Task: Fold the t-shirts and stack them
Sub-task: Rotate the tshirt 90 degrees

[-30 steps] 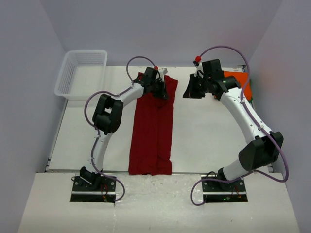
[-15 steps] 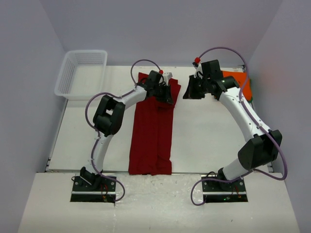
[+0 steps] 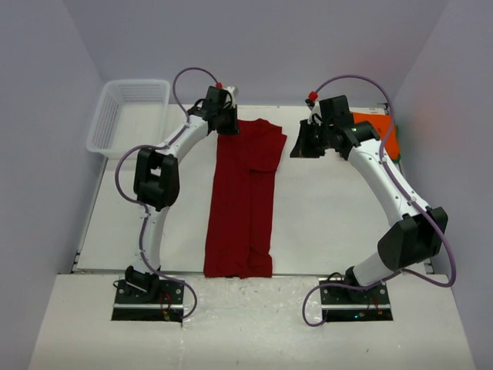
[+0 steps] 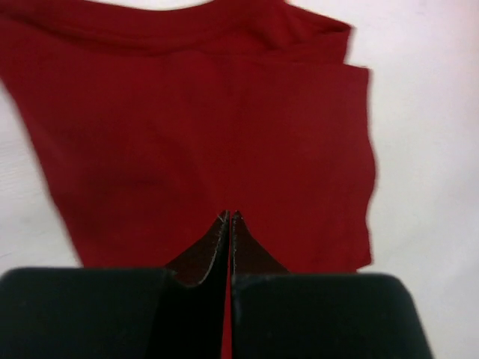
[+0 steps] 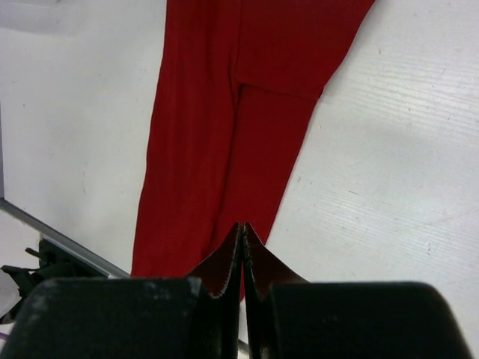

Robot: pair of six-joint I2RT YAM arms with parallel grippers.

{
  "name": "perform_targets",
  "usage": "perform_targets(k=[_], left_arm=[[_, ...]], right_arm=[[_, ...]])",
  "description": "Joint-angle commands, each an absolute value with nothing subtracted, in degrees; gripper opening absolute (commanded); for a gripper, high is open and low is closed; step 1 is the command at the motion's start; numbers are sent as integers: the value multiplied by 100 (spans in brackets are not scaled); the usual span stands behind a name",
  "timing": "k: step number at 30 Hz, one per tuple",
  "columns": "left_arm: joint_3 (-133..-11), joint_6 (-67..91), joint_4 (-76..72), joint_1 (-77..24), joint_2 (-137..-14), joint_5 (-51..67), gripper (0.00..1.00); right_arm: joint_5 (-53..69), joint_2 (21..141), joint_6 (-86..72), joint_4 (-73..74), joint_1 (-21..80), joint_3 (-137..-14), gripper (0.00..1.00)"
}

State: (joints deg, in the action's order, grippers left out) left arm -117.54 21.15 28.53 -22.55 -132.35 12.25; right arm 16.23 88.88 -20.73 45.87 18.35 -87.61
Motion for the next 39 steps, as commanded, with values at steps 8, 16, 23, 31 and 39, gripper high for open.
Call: perform_targets(k=[8,16,23,31,39], left_arm=[[-10329,2039,2937,-2215,-12667,941,0],[-9623,2057,2812,-2224,-12445,897,0],[-10405,1942,3015,-2232,-13357,862,0],[-12093,1740,3419,-2197,-14501,835,0],[-12744,1740,3235,-2145,-14924,1072,0]], right_arm=[[1793,8631,-2039,4535,1819,-8736,0],[1995,8605,-2092,4421,1819,-8622,0],[2083,8394,-2171,4429,1828,-8490,0],[1776,8156,-2109,4517,1898,-8341,0],[1714,8349,-2083,4483,1968,-8183,0]])
